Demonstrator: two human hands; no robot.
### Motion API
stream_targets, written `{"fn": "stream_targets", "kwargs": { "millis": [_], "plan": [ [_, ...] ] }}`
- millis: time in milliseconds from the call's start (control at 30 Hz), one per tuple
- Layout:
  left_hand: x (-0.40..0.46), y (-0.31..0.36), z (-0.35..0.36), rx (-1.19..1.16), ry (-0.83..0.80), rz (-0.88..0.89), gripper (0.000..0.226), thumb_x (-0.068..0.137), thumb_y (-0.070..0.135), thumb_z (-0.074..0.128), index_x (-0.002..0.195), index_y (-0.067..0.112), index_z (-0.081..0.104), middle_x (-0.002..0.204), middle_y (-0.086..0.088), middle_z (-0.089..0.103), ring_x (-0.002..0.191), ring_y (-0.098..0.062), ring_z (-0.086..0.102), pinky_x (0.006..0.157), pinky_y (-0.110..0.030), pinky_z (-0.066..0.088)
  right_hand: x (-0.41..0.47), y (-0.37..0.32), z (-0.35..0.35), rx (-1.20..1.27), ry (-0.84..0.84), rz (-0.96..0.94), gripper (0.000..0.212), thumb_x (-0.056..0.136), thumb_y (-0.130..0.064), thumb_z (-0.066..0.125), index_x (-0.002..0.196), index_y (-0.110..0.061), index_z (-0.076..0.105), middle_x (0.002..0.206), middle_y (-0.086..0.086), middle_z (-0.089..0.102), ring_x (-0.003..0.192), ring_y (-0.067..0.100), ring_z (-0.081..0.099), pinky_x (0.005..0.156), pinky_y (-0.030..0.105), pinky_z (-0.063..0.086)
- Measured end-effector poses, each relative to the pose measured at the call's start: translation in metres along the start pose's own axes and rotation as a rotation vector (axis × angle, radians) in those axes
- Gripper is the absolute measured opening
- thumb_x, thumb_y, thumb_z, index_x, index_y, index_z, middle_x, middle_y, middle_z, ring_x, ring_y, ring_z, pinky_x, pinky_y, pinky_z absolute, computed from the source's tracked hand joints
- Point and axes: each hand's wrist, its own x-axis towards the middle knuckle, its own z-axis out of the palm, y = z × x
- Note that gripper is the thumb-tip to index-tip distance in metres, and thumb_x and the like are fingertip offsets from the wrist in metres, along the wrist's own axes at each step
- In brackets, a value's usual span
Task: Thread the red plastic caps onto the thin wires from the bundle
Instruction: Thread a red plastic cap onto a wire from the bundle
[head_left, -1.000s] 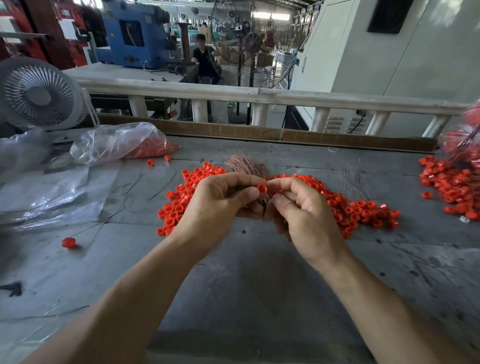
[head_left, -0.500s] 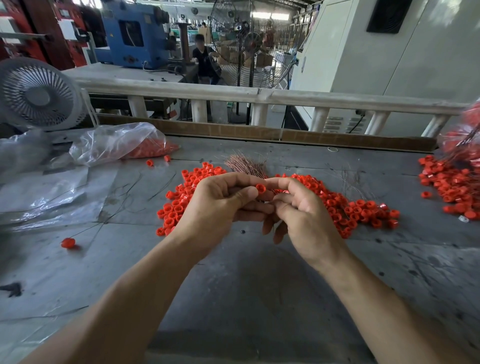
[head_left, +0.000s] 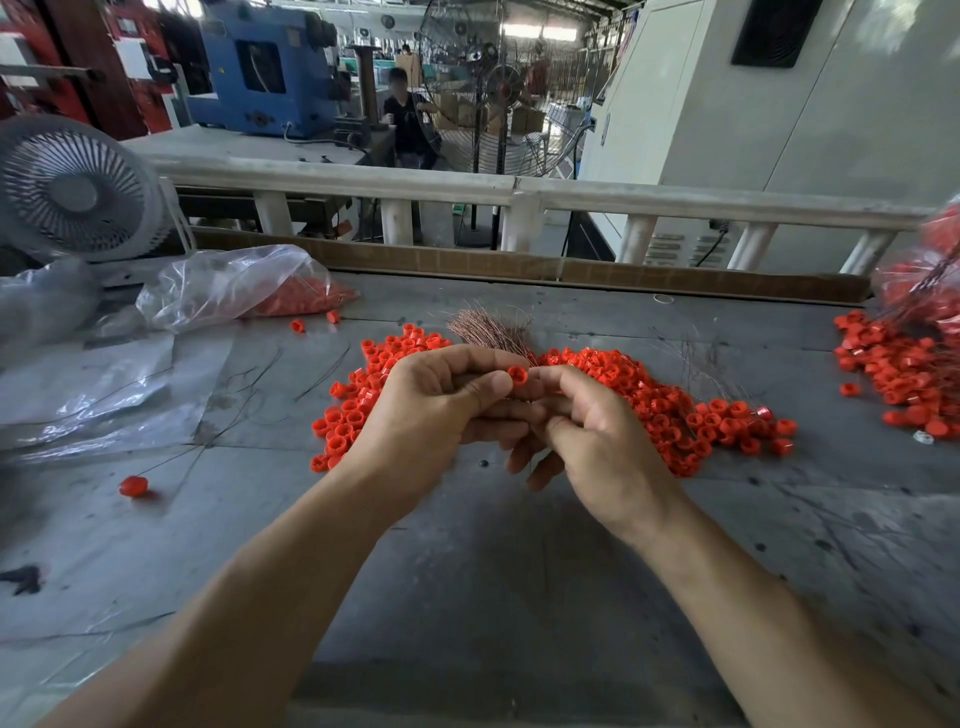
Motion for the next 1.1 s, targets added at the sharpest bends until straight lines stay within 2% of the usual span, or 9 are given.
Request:
{"fn": "stream_targets", "kwargs": {
  "millis": [67, 200, 367, 467, 567, 700, 800, 900, 1100],
  "plan": [
    [0.0, 0.0, 0.0, -0.011, -0.007, -0.003, 0.017, 0.099, -0.003, 0.054, 0.11, -0.001, 0.068, 0.101, -0.025, 0.076, 0.089, -0.027, 0.077, 0.077, -0.032, 0.064, 0.0, -0.001, 0.0, -0.005, -0.007, -0.004, 0.037, 0.096, 0.001, 0.041, 0.116, -0.021, 0.064, 0.086, 0.009, 0.075, 0.069, 0.028, 0.072, 0.053, 0.034, 0.053],
    [0.001, 0.0, -0.002, -0.026, -0.003, -0.008, 0.018, 0.099, -0.002, 0.053, 0.111, -0.001, 0.067, 0.101, -0.024, 0.076, 0.094, -0.031, 0.077, 0.082, -0.037, 0.063, 0.0, -0.003, -0.001, -0.054, 0.032, -0.022, 0.031, 0.091, -0.009, 0.045, 0.104, -0.025, 0.069, 0.085, 0.007, 0.075, 0.071, 0.028, 0.073, 0.051, 0.034, 0.054],
    [0.002, -0.002, -0.002, -0.012, 0.006, -0.005, 0.018, 0.1, -0.001, 0.054, 0.112, -0.001, 0.066, 0.1, -0.02, 0.077, 0.096, -0.03, 0.077, 0.081, -0.034, 0.063, 0.006, -0.002, -0.012, -0.195, 0.275, 0.009, 0.023, 0.099, -0.007, 0.058, 0.096, -0.025, 0.071, 0.082, -0.004, 0.075, 0.068, 0.014, 0.072, 0.053, 0.033, 0.056],
    [0.002, -0.002, -0.003, 0.001, 0.013, -0.007, 0.017, 0.099, -0.001, 0.056, 0.111, 0.001, 0.068, 0.1, -0.019, 0.077, 0.096, -0.029, 0.077, 0.08, -0.032, 0.063, 0.011, 0.0, -0.03, -0.46, 0.477, 0.011, 0.013, 0.094, -0.017, 0.066, 0.089, -0.026, 0.073, 0.078, -0.009, 0.073, 0.071, 0.009, 0.069, 0.069, 0.032, 0.057],
    [0.003, -0.002, -0.005, 0.004, 0.007, -0.007, 0.017, 0.098, 0.0, 0.057, 0.112, 0.001, 0.068, 0.1, -0.019, 0.077, 0.097, -0.03, 0.076, 0.081, -0.033, 0.063, 0.012, 0.001, -0.049, -0.738, 0.598, 0.064, 0.008, 0.091, -0.024, 0.069, 0.084, -0.025, 0.073, 0.078, -0.013, 0.071, 0.08, 0.014, 0.068, 0.075, 0.033, 0.054],
    [0.002, -0.003, -0.004, 0.003, 0.005, -0.007, 0.017, 0.098, 0.0, 0.058, 0.111, 0.001, 0.068, 0.099, -0.019, 0.077, 0.096, -0.03, 0.076, 0.08, -0.033, 0.063, 0.012, 0.006, -0.063, -0.873, 0.574, 0.155, 0.01, 0.088, -0.026, 0.072, 0.078, -0.026, 0.073, 0.066, -0.019, 0.062, 0.062, 0.003, 0.056, 0.062, 0.029, 0.042],
    [0.002, -0.003, -0.004, 0.015, 0.001, -0.003, 0.017, 0.098, -0.001, 0.057, 0.111, 0.001, 0.069, 0.099, -0.019, 0.077, 0.094, -0.03, 0.077, 0.079, -0.032, 0.064, 0.012, 0.008, -0.062, -0.868, 0.523, 0.185, 0.012, 0.086, -0.03, 0.079, 0.076, -0.026, 0.072, 0.069, -0.016, 0.067, 0.068, 0.008, 0.063, 0.062, 0.029, 0.047],
    [0.003, -0.003, -0.005, 0.018, 0.004, 0.0, 0.016, 0.098, -0.001, 0.058, 0.11, 0.001, 0.069, 0.099, -0.019, 0.077, 0.095, -0.03, 0.077, 0.078, -0.032, 0.064, 0.014, 0.009, -0.06, -0.887, 0.506, 0.221, 0.014, 0.083, -0.034, 0.081, 0.078, -0.027, 0.071, 0.082, -0.008, 0.07, 0.08, 0.019, 0.067, 0.073, 0.036, 0.055],
    [0.002, -0.003, -0.003, 0.045, -0.008, -0.002, 0.018, 0.098, 0.0, 0.058, 0.111, 0.003, 0.069, 0.099, -0.017, 0.078, 0.095, -0.029, 0.077, 0.08, -0.033, 0.064, 0.016, 0.008, -0.056, -0.937, 0.534, 0.192, 0.013, 0.087, -0.029, 0.076, 0.077, -0.025, 0.068, 0.091, -0.003, 0.067, 0.085, 0.023, 0.065, 0.074, 0.037, 0.054]
  ]
}}
